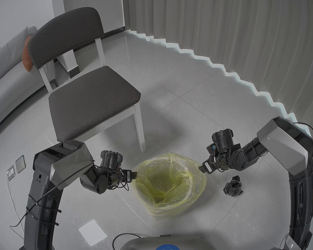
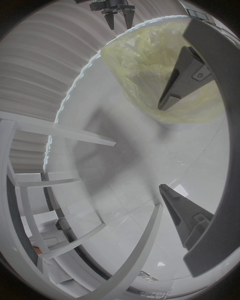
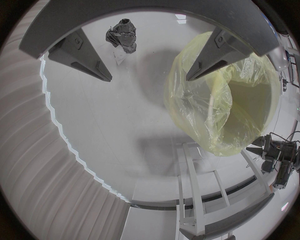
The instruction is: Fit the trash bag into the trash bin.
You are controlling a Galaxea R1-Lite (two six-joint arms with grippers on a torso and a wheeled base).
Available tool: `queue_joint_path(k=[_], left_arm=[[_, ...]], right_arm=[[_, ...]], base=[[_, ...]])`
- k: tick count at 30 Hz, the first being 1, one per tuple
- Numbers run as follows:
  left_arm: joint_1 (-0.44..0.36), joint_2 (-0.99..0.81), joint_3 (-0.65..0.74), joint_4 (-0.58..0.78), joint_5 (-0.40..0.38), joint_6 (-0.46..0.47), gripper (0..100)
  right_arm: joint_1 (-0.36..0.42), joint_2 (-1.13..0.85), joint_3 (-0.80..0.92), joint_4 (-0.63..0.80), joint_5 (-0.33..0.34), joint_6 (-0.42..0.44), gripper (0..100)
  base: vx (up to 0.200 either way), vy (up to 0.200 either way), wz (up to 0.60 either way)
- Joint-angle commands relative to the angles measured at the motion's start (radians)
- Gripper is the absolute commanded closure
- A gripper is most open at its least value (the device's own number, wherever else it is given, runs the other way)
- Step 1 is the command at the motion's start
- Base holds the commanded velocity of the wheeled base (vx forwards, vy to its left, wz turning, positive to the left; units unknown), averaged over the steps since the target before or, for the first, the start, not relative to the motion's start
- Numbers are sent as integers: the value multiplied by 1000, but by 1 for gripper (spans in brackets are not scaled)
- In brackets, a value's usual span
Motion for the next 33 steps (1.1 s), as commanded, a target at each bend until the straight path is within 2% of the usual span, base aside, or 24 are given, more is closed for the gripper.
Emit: queue_joint_path(k=[1, 15, 24, 33], left_arm=[[6, -6, 4, -3, 1, -2, 0], [37, -116, 98, -32, -2, -8, 0], [23, -184, 132, -28, -2, -10, 0], [23, -182, 152, -32, -2, -13, 0]], right_arm=[[0, 5, 7, -1, 0, 0, 0], [10, 32, 24, 9, 9, -32, 0], [14, 178, -53, 3, -3, -66, 0], [43, 192, -114, 75, -6, -78, 0]], base=[[0, 0, 0], [0, 0, 0], [0, 0, 0], [0, 0, 0]])
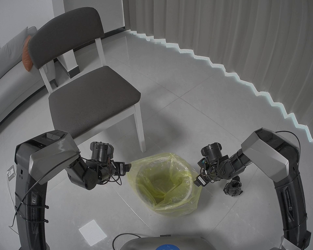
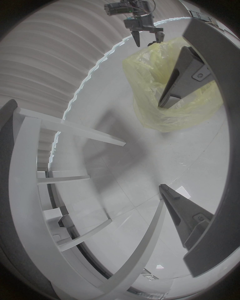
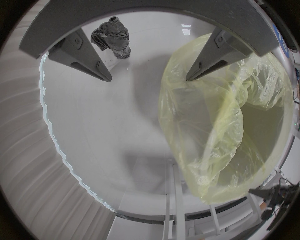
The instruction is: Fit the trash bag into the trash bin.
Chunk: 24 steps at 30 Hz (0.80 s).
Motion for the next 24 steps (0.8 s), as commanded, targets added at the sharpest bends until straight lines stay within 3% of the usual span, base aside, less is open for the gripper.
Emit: queue_joint_path(k=[1, 13, 24], left_arm=[[0, -8, 14, -2, 0, -1, 0], [43, -2, 20, -14, -1, -1, 0], [-32, 17, -96, 15, -1, 8, 0]], right_arm=[[10, 21, -13, 4, 0, 1, 0], [-20, -17, 44, -5, 0, 7, 0], [-24, -97, 100, -8, 0, 9, 0]], base=[[0, 0, 0], [0, 0, 0], [0, 0, 0]])
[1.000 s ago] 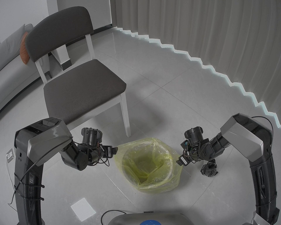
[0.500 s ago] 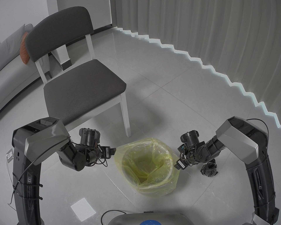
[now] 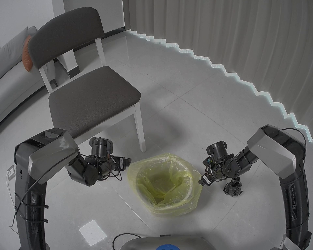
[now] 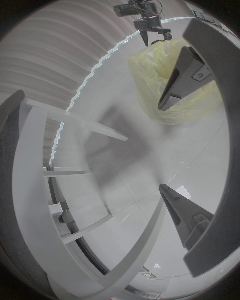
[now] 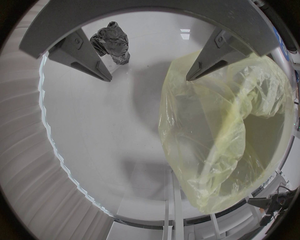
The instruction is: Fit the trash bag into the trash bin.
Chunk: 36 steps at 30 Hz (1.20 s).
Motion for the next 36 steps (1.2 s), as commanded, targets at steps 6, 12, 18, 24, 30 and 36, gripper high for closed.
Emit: queue_joint_path(k=[6, 12, 18, 24, 30, 36], left_arm=[[-86, 66, -149, 72, 2, 2, 0], [-117, 97, -240, 142, 7, 2, 0], [-143, 108, -274, 170, 11, 4, 0], [-155, 105, -254, 167, 16, 4, 0], [-154, 123, -266, 171, 18, 8, 0], [-138, 138, -277, 171, 21, 59, 0]], right_arm=[[2, -53, 34, -3, 0, 0, 0], [2, -50, 34, -3, 0, 1, 0], [0, -49, 40, -9, 0, 1, 0], [0, -49, 43, -12, 0, 1, 0], [0, -47, 51, -16, 0, 1, 0], [0, -47, 52, -23, 0, 1, 0]], base=[[0, 0, 0], [0, 0, 0], [0, 0, 0], [0, 0, 0], [0, 0, 0], [0, 0, 0]])
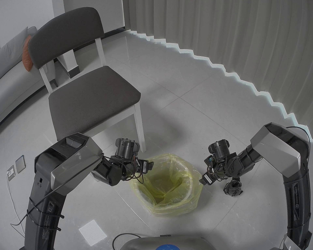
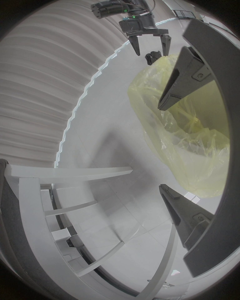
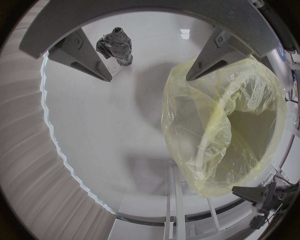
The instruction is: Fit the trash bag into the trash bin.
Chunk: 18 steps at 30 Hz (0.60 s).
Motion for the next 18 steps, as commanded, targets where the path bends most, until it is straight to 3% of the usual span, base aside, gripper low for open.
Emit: queue_joint_path(k=[1, 18], left_arm=[[15, 16, -14, 1, 2, 7, 0], [61, 42, -74, 4, 4, 2, 0]], right_arm=[[0, 1, 1, -2, -1, -1, 0], [-1, 10, 6, -17, 1, -2, 0]], base=[[0, 0, 0], [0, 0, 0]])
